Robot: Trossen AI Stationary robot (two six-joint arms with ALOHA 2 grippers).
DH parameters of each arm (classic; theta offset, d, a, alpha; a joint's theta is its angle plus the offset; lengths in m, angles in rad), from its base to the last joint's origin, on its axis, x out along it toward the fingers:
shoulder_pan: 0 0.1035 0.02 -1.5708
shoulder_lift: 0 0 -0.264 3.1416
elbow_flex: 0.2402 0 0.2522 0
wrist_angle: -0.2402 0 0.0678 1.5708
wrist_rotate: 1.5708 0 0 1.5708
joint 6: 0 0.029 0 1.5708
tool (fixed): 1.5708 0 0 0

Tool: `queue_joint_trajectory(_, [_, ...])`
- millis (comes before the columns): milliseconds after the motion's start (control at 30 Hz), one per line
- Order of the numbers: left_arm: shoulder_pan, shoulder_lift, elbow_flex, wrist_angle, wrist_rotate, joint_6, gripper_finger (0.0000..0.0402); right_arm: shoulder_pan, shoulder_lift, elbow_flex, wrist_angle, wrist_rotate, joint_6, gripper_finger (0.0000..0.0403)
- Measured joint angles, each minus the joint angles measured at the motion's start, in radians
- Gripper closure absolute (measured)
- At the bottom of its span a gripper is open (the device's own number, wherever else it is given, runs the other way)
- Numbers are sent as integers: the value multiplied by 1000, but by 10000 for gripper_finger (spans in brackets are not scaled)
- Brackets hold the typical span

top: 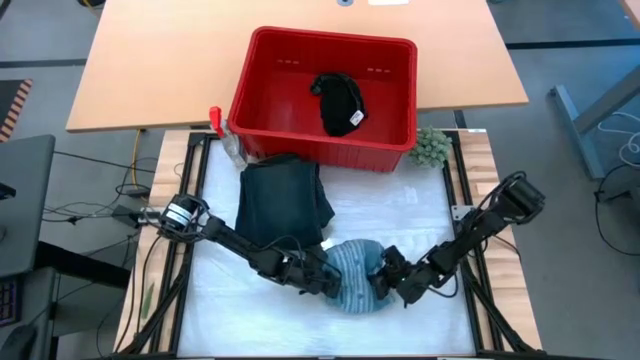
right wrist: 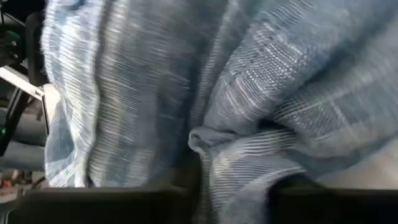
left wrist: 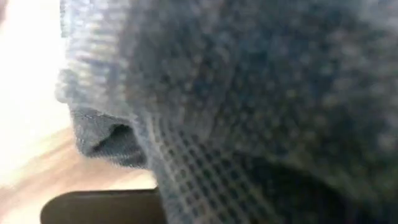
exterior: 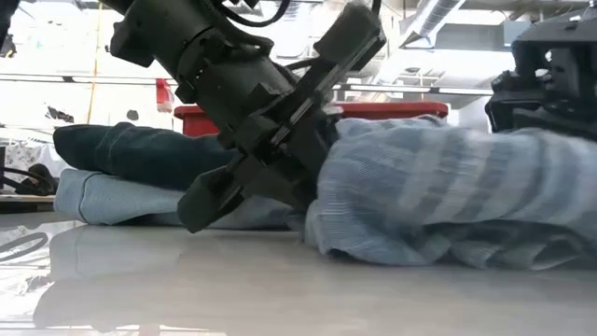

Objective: Fold laundry
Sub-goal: Stack the blue shirt on the black pants

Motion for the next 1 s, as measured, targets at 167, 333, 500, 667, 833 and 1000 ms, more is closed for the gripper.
queue_joint_trajectory(167, [-16,0,-4,104,19,93,389,23,-16,43,-16,-11,-70,343])
queue_joint_trajectory(333, [-19,-82,-3,112,28,219,397,11,-114,95,-78,-9,-140,343])
queue_joint_trajectory(500, [-10,-212,-2,57,-12,328,399,-37,-197,175,-174,6,-274,343])
queue_joint_trajectory(667, [20,-369,1,-183,-56,386,399,-151,-225,294,-240,22,-475,343])
queue_joint_trajectory(833, [52,-574,1,-492,-164,401,397,-316,-201,430,-235,-17,-659,343])
queue_joint_trajectory(1000, [103,-754,1,-825,-253,339,398,-472,-118,581,-231,-124,-818,343])
